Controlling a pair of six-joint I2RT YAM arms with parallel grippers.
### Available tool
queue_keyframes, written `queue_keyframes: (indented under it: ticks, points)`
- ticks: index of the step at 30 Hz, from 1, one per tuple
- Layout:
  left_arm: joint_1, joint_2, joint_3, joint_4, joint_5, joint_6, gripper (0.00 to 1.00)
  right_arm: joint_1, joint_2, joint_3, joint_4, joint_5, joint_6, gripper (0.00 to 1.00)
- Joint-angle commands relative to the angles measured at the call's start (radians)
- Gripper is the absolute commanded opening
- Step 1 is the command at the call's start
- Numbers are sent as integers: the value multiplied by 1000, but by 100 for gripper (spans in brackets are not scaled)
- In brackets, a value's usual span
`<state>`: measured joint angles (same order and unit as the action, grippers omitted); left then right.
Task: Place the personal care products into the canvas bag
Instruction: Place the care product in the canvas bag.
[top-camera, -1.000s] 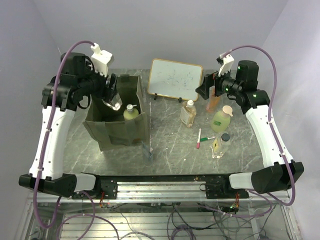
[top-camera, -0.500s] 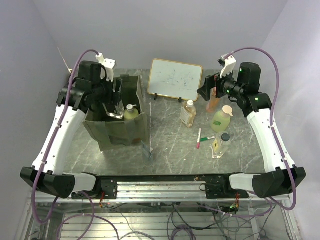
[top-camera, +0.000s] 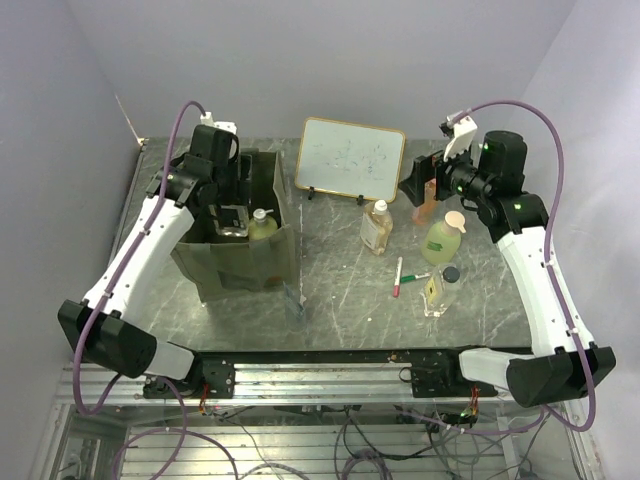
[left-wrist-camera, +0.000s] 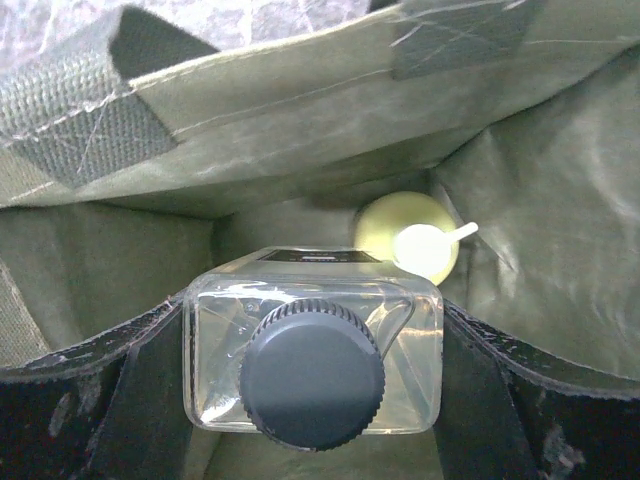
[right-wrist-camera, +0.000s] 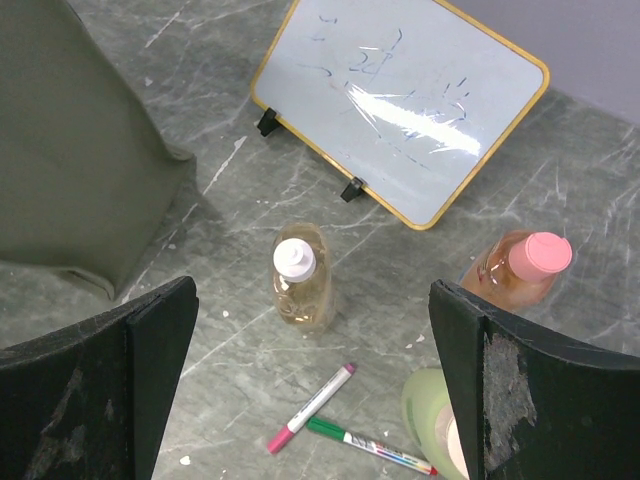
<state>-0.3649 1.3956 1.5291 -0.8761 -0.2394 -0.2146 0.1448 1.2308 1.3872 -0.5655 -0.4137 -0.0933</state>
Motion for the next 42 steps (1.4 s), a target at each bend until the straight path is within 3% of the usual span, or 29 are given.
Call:
queue_keyframes:
  ticks: [1,13,26,42]
  points:
    - [-2,-10,-6,133,-68,-106,7,-8,-28,-21,17,13,-13,100]
    - [-2,5,-144,255,13,-192,7,-28,-57,-44,9,28,-29,100]
    - [0,19,-210,376,-82,-167,7,-33,-45,-45,16,19,-26,100]
    - [13,23,-321,378,-39,-195,13,-34,-42,-43,17,27,-31,100]
